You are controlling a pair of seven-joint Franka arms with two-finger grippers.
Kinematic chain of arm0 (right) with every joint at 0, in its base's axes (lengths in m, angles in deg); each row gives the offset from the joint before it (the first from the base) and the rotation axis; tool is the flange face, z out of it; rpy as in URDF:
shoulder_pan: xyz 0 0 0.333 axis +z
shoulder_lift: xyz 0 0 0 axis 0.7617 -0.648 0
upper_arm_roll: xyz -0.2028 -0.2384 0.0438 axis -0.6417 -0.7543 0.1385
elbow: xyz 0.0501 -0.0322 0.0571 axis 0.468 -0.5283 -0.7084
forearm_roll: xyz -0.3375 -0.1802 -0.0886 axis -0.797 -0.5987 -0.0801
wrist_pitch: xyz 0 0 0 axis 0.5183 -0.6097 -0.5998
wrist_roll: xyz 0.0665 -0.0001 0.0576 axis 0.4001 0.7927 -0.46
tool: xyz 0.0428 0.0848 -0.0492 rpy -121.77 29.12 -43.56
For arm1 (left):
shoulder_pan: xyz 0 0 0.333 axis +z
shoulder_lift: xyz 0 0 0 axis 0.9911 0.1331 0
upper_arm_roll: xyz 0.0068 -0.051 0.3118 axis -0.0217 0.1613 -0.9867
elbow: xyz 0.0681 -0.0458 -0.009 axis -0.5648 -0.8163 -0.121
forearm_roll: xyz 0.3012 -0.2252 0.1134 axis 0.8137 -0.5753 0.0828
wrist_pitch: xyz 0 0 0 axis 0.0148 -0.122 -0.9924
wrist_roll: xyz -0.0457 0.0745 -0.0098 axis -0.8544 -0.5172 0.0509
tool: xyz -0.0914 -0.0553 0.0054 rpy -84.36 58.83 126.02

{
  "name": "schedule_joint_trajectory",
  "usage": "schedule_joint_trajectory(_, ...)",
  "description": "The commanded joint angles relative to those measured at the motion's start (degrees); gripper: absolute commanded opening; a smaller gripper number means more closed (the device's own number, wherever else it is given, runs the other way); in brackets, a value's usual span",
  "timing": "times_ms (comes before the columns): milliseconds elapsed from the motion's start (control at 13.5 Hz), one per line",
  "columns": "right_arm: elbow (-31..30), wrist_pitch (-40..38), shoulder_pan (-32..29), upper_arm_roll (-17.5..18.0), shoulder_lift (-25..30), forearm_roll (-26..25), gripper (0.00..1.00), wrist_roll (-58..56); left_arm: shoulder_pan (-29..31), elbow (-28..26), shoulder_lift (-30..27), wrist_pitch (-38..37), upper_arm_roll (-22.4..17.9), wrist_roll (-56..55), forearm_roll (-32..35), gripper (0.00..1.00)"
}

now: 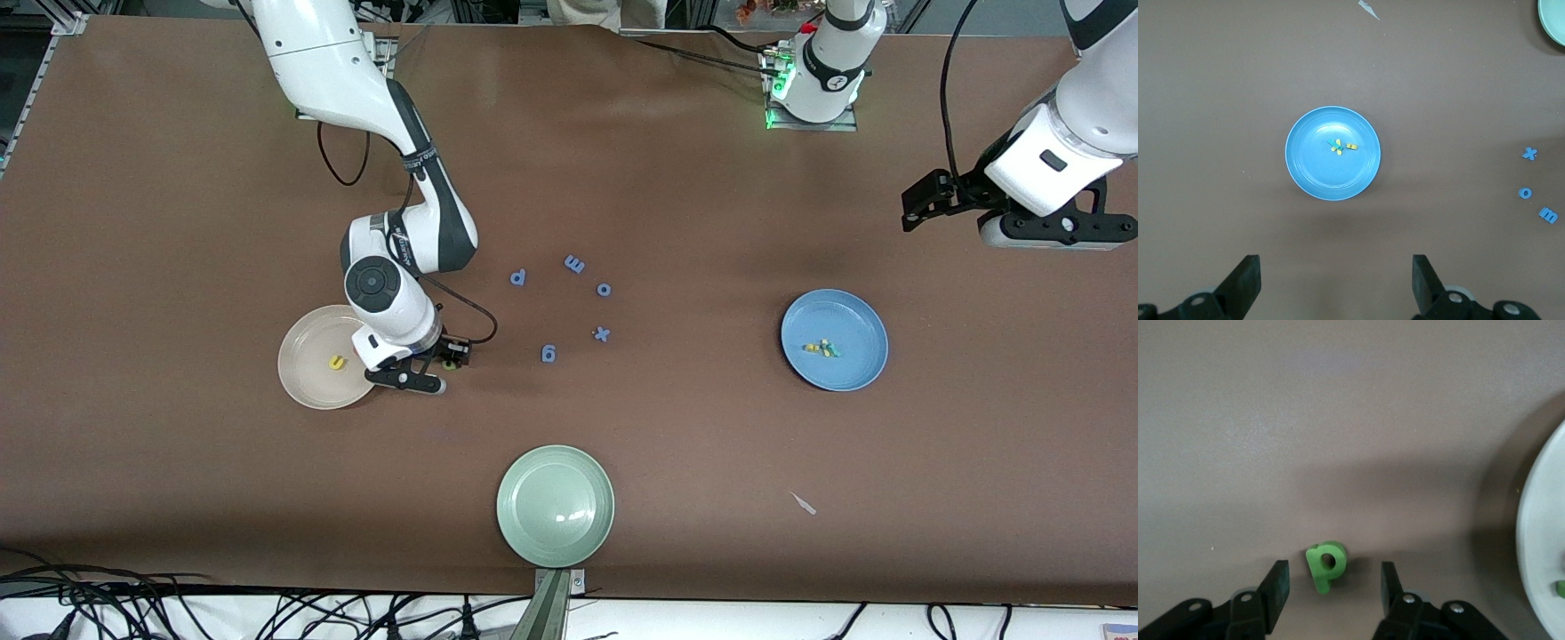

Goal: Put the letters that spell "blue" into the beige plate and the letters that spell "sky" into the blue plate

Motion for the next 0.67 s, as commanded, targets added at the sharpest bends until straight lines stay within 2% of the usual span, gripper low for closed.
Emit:
schedule_joint_trajectory(0, 1.26, 1.7, 0.76, -0.11, -1.8, 1.04, 0.63, 0.44, 0.24, 0.98, -0.05, -1.27, 0.05, 1.03, -1.38, 1.0)
schedule_joint_trajectory(296, 1.26, 2.76, 0.76, 1.12, -2.41, 1.74, 0.6, 0.53, 0.24, 1.07, -0.05, -1.27, 0.05, 1.03, -1.38, 1.0)
schedule_joint_trajectory(370, 1.26, 2.67, 0.76, 1.12, -2.33, 1.74, 0.55, 0.53, 0.24, 1.07, -0.05, -1.27, 0.05, 1.03, -1.38, 1.0)
schedule_joint_trajectory(593, 1.26, 2.49, 0.5, 1.12, -2.24, 1.74, 0.26, -0.61, 0.15, 1.07, -0.05, -1.27, 0.05, 1.03, -1.38, 1.0)
